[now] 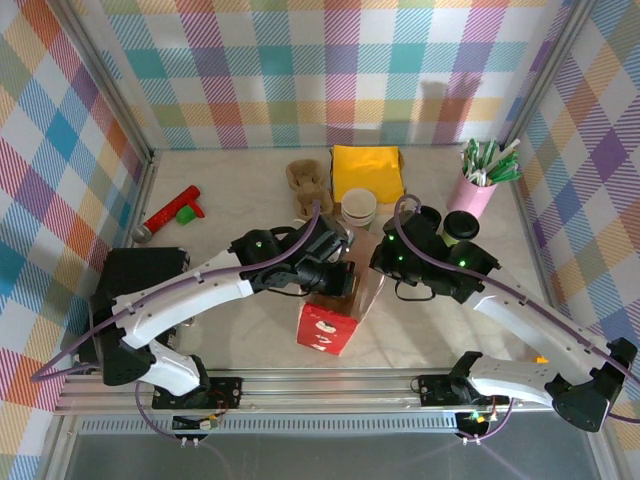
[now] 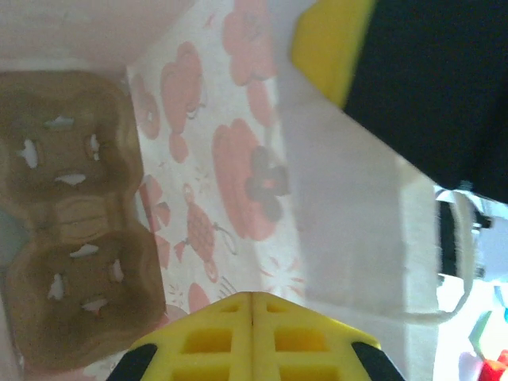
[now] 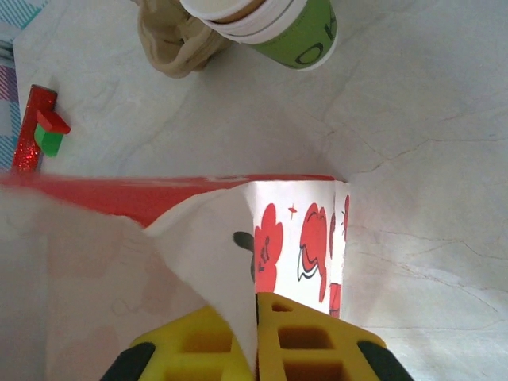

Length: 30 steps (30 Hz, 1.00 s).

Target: Pack the takeout coffee

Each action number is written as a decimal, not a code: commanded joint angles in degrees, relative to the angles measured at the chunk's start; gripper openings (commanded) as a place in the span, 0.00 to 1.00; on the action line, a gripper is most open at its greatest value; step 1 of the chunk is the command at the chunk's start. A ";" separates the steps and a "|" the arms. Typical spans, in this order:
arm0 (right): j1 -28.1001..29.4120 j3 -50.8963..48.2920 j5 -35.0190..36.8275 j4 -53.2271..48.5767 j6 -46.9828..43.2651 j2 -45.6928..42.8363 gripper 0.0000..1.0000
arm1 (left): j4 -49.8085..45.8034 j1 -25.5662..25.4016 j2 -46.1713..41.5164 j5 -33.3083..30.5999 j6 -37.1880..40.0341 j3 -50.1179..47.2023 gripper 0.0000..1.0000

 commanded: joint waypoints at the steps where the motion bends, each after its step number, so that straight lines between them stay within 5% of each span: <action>1: 0.08 2.65 0.63 -0.76 -1.60 1.02 0.00 | 2.90 -0.36 -2.16 2.22 1.07 1.95 0.00; 11: -0.17 3.98 -2.78 2.70 -5.12 3.99 0.00 | 0.02 0.25 -9.90 -6.12 4.63 7.45 0.00; 22: -2.09 8.34 -11.59 8.75 -12.29 11.19 0.00 | -5.50 7.38 -20.17 -11.65 5.37 4.51 0.00; 30: -3.85 11.13 -12.25 7.66 -15.51 13.94 0.17 | -7.09 8.80 -21.31 -12.18 5.38 3.00 0.00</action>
